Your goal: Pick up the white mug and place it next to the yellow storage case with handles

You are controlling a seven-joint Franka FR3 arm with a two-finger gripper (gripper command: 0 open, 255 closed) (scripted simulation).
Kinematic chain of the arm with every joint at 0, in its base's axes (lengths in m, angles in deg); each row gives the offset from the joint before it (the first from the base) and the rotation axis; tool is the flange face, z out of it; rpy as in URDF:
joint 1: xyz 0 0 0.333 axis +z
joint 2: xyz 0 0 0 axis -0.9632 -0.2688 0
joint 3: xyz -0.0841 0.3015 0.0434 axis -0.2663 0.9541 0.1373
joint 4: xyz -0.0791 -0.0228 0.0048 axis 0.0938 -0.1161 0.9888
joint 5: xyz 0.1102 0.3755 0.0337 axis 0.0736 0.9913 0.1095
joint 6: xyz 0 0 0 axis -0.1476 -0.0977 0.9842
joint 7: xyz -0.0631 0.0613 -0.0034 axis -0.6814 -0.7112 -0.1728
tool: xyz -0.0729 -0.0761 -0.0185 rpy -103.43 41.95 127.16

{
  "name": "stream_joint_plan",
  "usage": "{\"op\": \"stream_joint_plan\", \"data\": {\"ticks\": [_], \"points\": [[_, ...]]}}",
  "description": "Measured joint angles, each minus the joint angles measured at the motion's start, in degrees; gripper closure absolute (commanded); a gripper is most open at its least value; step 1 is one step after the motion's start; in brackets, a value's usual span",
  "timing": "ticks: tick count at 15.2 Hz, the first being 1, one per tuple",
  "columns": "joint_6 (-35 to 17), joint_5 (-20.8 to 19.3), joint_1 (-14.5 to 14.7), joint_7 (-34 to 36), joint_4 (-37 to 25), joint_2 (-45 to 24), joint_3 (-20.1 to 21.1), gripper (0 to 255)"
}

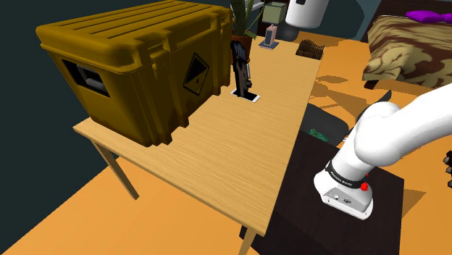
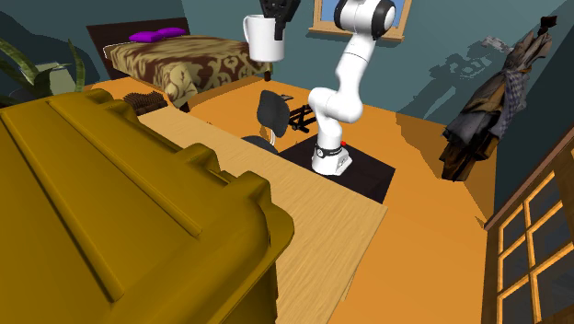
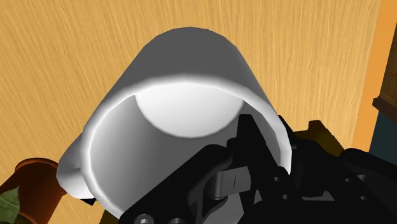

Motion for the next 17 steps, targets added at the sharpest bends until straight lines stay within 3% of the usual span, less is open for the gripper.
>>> {"op": "stream_joint_plan", "data": {"ticks": [7,14,17], "points": [[4.20,0.18,0.05,1.42,-9.41,-5.22,1.29,255],[3.40,0.20,1.31,9.49,-19.80,-16.56,8.00,255],[4.38,-1.17,2.33,13.21,-27.34,-23.35,11.15,255]]}}
